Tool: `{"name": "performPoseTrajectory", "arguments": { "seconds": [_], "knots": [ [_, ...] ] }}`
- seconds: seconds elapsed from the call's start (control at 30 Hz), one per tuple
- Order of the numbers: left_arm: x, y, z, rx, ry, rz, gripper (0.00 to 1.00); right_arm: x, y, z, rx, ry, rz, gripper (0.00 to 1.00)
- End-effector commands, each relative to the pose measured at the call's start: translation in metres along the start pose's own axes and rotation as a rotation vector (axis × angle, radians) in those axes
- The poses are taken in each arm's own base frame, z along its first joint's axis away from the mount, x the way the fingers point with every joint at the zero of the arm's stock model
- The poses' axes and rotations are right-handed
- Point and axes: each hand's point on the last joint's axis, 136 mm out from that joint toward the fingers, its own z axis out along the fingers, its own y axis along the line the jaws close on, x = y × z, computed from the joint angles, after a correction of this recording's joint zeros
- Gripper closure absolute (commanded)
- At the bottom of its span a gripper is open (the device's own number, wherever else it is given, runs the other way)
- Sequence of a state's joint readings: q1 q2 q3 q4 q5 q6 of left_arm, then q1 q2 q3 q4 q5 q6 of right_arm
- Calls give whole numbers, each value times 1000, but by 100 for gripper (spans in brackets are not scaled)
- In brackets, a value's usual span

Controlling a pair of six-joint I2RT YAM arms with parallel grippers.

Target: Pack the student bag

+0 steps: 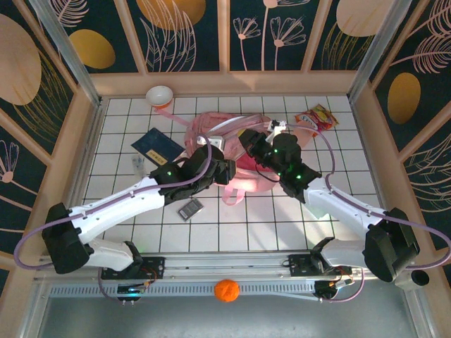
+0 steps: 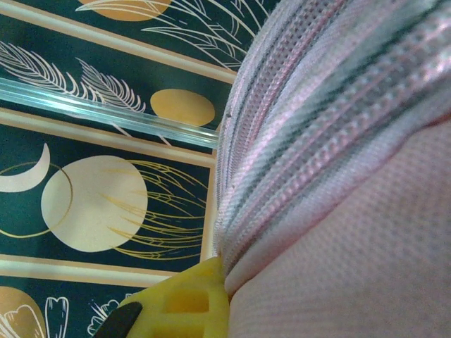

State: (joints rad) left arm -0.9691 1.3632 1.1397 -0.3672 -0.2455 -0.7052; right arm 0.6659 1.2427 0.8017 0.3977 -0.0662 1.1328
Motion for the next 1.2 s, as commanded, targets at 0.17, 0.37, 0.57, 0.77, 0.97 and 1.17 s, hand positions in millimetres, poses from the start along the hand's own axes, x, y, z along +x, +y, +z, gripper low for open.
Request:
{"name": "performPoseTrajectory", "arguments": {
  "seconds": [0.17, 0.37, 0.57, 0.77, 0.97, 1.17],
  "knots": [
    [0, -2, 9, -46, 13, -10, 63, -13, 44, -1, -129, -58, -3, 100],
    [2, 3, 12, -87, 14, -13, 68, -10, 45, -1, -126, -60, 2, 100],
    [5, 7, 10, -93, 13, -32, 86, -9, 46, 0, -100, -59, -10, 100],
    [6, -3, 5, -21, 16, -100, 95, -9, 42, 0, -81, -58, -15, 100],
    [20, -2, 11, -11, 59, -129, 77, -9, 45, 0, -82, -56, -12, 100],
    [30, 1, 12, -20, 95, -112, 74, -9, 41, 0, -60, -57, 18, 100]
  ]
}}
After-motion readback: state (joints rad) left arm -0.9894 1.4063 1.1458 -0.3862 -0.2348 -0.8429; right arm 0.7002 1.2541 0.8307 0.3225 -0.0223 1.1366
